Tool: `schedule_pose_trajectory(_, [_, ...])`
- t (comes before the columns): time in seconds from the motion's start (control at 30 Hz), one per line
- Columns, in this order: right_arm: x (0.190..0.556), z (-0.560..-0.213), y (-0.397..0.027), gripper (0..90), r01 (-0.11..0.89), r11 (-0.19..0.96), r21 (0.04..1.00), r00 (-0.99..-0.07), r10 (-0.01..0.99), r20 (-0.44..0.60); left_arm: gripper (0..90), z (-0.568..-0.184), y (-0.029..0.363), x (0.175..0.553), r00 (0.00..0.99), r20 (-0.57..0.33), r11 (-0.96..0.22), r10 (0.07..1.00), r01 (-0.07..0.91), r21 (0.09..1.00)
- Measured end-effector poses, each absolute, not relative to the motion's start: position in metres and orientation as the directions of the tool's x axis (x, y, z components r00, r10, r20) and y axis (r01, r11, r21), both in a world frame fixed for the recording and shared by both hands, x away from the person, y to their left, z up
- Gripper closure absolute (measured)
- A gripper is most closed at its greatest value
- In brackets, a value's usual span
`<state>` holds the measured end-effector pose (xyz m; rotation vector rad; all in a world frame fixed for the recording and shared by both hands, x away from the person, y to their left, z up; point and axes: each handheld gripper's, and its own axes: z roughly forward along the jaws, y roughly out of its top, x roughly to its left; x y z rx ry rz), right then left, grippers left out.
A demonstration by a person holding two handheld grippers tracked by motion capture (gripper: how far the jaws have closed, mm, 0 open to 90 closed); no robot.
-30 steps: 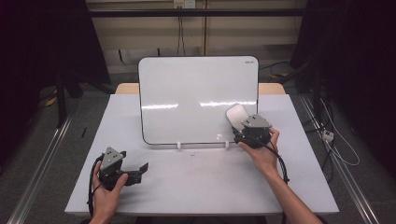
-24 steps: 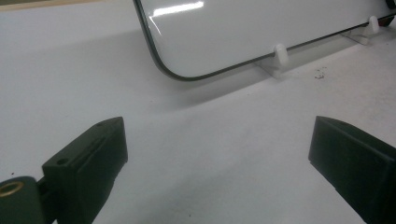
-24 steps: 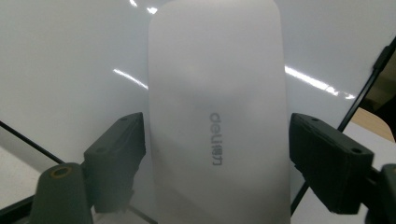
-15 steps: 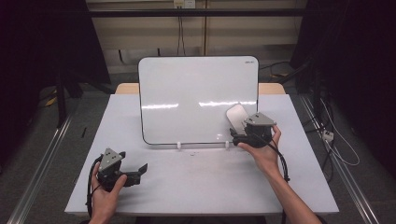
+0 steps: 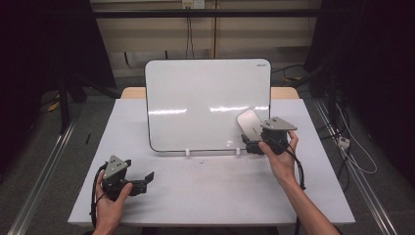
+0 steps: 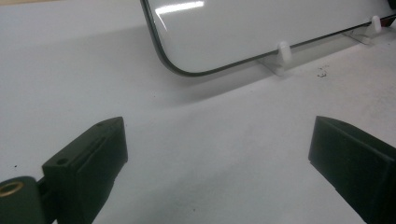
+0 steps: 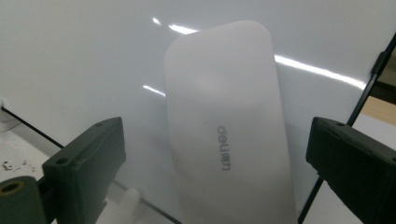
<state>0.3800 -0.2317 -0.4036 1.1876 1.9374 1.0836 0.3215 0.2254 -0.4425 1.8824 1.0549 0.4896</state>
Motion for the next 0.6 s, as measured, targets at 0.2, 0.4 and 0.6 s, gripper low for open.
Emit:
schedule_pose_trajectory(0.2, [0.375,-0.4,-0.234,7.2,0.403,0.22,0.888,-0.391,0.919,-0.05,4.4,-0.441,0.228,0.32,0.555,-0.082,-0.228,0.828,0.465,0.855])
schedule_pose_trajectory(0.4, [0.366,-0.398,-0.235,7.1,0.395,0.231,0.889,-0.388,0.919,-0.066,4.4,-0.44,0.228,0.32,0.553,-0.076,-0.229,0.83,0.461,0.857])
schedule_pose_trajectory(0.6, [0.354,-0.402,-0.243,7.8,0.393,0.216,0.894,-0.375,0.925,-0.059,4.5,-0.439,0.229,0.32,0.538,-0.077,-0.219,0.839,0.464,0.858])
